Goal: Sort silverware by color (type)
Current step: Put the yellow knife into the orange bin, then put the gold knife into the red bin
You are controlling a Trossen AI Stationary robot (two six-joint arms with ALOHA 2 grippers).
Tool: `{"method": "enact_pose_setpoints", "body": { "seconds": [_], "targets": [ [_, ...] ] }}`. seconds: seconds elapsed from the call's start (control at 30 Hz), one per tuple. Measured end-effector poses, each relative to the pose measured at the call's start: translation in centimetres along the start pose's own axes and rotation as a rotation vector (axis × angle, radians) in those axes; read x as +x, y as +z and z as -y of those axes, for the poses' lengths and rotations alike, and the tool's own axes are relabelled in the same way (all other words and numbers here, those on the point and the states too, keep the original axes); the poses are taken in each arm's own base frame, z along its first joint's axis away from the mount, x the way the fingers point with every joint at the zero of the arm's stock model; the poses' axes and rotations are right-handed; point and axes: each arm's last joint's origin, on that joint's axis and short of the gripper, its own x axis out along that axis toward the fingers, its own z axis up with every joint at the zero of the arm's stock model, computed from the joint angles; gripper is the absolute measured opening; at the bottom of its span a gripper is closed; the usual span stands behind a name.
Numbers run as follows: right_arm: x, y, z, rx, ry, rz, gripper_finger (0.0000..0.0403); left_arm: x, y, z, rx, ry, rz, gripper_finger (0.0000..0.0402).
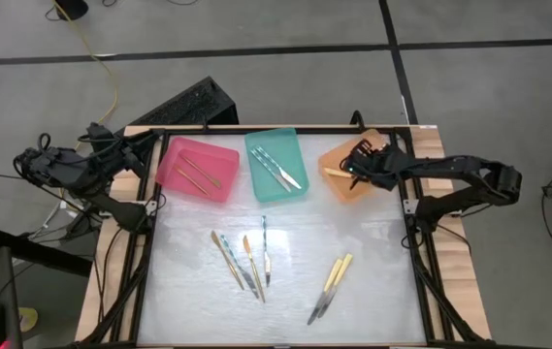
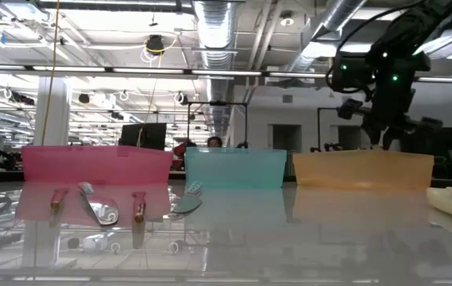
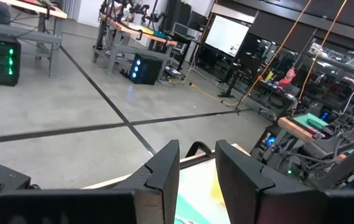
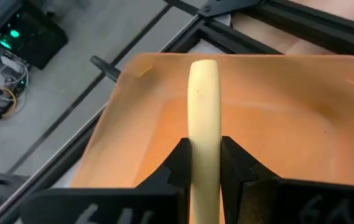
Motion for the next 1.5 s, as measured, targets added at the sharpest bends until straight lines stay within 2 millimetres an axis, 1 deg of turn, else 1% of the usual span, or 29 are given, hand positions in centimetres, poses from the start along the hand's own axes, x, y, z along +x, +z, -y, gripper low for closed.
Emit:
{"method": "enact_pose_setpoints", "body": {
  "seconds": [0.27,0.53,0.67,0.9,1.03,1.13,1.2,1.37,1.5],
  "targets": [
    [0.5,-0.2,0.4,0.016,-0.005,-0.016,0.0054,0.0,0.0,0.0,0.000,0.001,0.001,0.0089],
    [0.7,-0.1,0.4,-0.003,-0.011,-0.011,0.0092,0.0,0.0,0.0,-0.008,0.001,0.001,0.0089],
    [0.7,-0.1,0.4,-0.007,-0.011,-0.010,0.0100,0.0,0.0,0.0,-0.008,0.008,0.006,0.0089],
    [1.4,-1.1,0.5,-0.045,-0.051,-0.032,0.0101,0.0,0.0,0.0,-0.008,0.010,0.008,0.0089],
    [1.7,-1.5,0.1,-0.022,-0.038,-0.058,0.0102,0.0,0.0,0.0,-0.011,0.010,0.008,0.0089],
    [1.4,-1.4,-0.4,0.017,0.007,-0.070,0.0102,0.0,0.0,0.0,-0.011,0.010,0.007,0.0089],
    [1.2,-1.1,-0.8,-0.002,0.051,-0.076,0.0102,0.0,0.0,0.0,-0.011,0.008,0.006,0.0089],
    [0.5,0.4,-2.5,-0.143,0.211,-0.104,0.0102,0.0,0.0,0.0,-0.011,0.005,0.003,0.0089],
    [-0.7,1.7,-4.1,-0.263,0.419,-0.166,0.0102,0.0,-0.1,-0.1,0.009,0.001,-0.005,0.0089]
  ]
}}
